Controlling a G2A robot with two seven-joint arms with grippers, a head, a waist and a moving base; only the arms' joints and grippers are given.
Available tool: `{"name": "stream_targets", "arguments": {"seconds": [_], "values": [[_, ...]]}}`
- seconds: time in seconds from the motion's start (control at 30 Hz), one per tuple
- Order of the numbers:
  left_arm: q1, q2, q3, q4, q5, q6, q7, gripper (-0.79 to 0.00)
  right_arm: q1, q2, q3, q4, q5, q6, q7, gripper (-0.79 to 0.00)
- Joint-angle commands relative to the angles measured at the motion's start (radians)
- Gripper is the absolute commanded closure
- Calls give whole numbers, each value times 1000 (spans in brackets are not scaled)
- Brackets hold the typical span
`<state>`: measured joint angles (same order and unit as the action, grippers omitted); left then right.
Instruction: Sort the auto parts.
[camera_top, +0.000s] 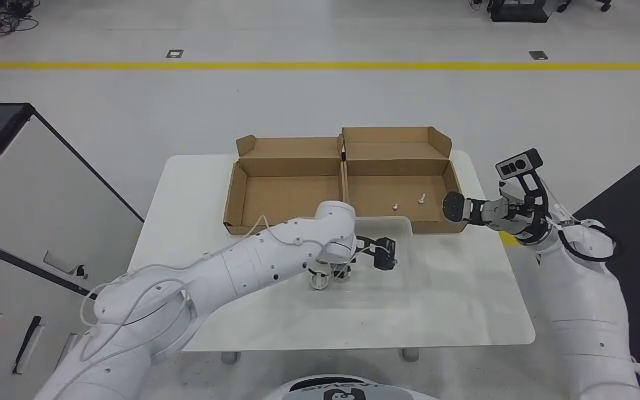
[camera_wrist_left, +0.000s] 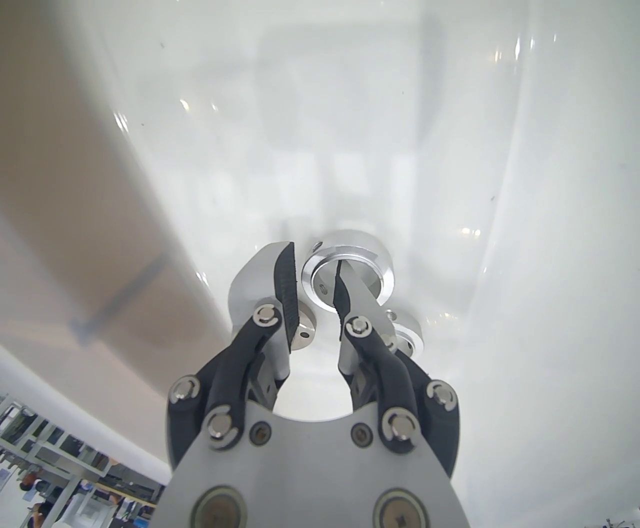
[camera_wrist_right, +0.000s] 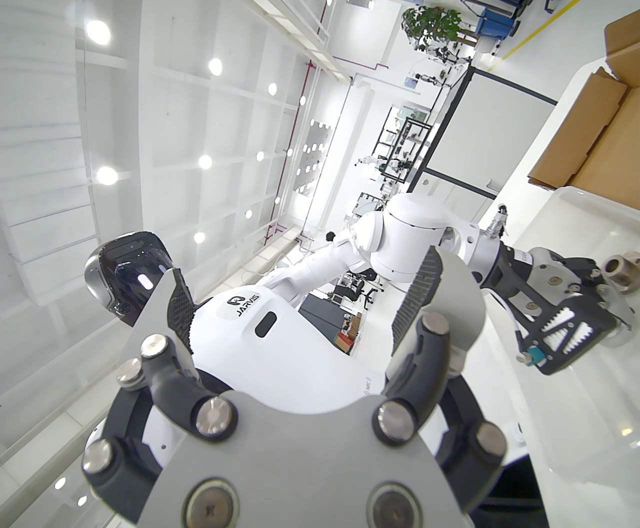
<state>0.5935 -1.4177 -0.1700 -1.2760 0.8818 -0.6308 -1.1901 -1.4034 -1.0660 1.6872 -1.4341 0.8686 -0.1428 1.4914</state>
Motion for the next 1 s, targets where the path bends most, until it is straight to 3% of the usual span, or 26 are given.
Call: {"name": "stream_targets", "arguments": {"seconds": [0.0,0.63,0.67,0.77,0.97], "values": [[2,-4,0,6,5,-3,4,-231,0,0,0,0,0,0,0,-785],[5,-34,0,57,14,-11,11,-215,0,0,0,0,0,0,0,-785],[5,-35,0,59,13,-12,12,-200,0,0,0,0,0,0,0,-785],[6,-38,0,68,12,-14,14,0,0,0,0,0,0,0,0,-785],[3,-47,0,78,-3,-3,3,0,0,0,0,0,0,0,0,-785]]}}
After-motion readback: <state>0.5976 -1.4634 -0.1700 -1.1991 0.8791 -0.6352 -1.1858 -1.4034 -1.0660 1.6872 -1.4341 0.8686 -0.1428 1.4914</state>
